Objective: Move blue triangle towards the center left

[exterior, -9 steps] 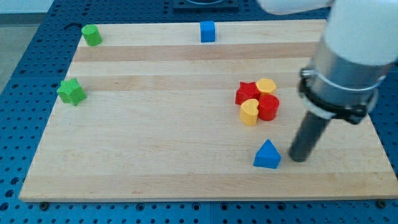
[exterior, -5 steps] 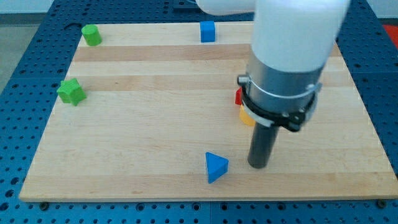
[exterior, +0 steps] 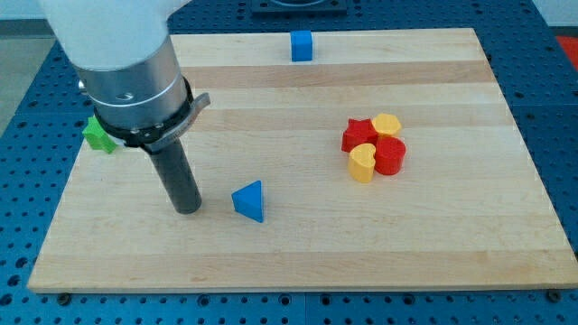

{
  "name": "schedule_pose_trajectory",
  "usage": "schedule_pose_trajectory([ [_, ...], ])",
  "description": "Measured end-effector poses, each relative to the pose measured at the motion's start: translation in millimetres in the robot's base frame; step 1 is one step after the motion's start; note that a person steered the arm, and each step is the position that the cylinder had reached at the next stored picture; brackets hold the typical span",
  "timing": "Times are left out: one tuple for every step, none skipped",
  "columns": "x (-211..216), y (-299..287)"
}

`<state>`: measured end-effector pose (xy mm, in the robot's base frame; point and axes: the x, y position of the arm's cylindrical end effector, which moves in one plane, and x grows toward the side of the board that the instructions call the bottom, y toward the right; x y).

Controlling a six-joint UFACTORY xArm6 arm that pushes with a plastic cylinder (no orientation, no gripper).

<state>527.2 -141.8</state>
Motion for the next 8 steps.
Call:
schedule_pose_trajectory([
  [23.2, 13.6],
  [40.8, 58.1],
  [38.0, 88.6],
  [7.0, 86.6],
  [-25.7, 69.4],
  [-51.5, 50.9],
  [-62.0, 44.7],
  [-44.1, 89.3],
])
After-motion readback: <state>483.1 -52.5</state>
